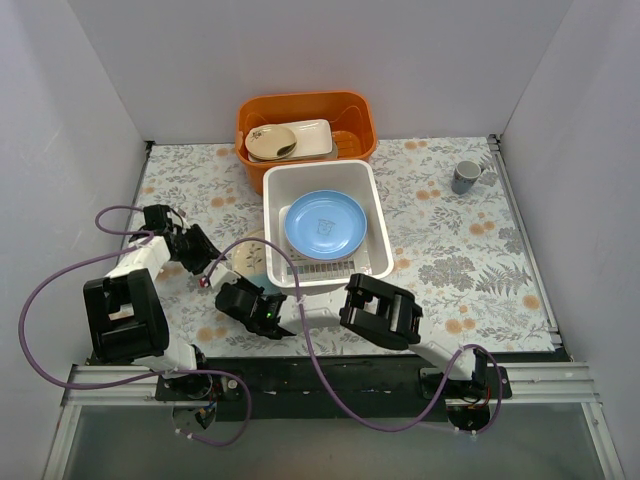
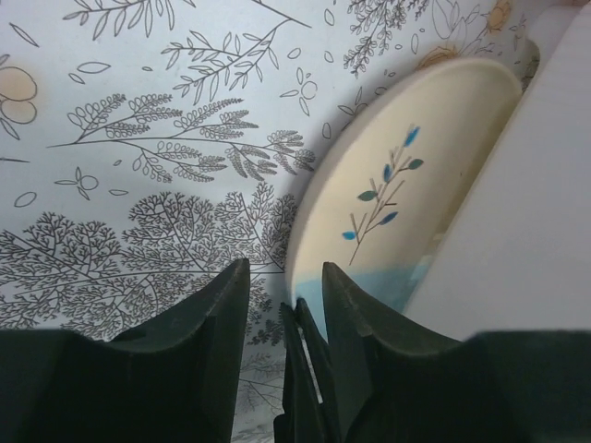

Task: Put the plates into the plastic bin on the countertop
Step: Pick up the plate at the center of the board.

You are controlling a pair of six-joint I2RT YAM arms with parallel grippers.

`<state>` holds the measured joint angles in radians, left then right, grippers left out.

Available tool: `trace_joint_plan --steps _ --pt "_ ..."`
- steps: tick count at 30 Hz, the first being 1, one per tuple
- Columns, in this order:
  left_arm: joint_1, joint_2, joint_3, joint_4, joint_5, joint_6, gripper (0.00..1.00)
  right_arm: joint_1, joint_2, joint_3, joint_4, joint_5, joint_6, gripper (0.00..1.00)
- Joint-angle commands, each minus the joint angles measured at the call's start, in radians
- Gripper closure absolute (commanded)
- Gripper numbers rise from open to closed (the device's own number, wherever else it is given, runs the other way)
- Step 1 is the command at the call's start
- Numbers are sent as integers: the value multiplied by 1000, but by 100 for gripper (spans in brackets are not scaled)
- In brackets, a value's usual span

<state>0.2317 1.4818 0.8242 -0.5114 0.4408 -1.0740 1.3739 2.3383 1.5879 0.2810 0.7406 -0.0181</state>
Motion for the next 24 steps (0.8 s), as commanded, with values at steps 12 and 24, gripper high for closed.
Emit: trace_joint_plan --steps 12,24 --pt "4 2 -2 25 61 17 60 -4 -40 7 -14 -55 -14 99" --pt "3 74 -39 34 185 11 59 -3 -129 33 -20 -142 -52 99"
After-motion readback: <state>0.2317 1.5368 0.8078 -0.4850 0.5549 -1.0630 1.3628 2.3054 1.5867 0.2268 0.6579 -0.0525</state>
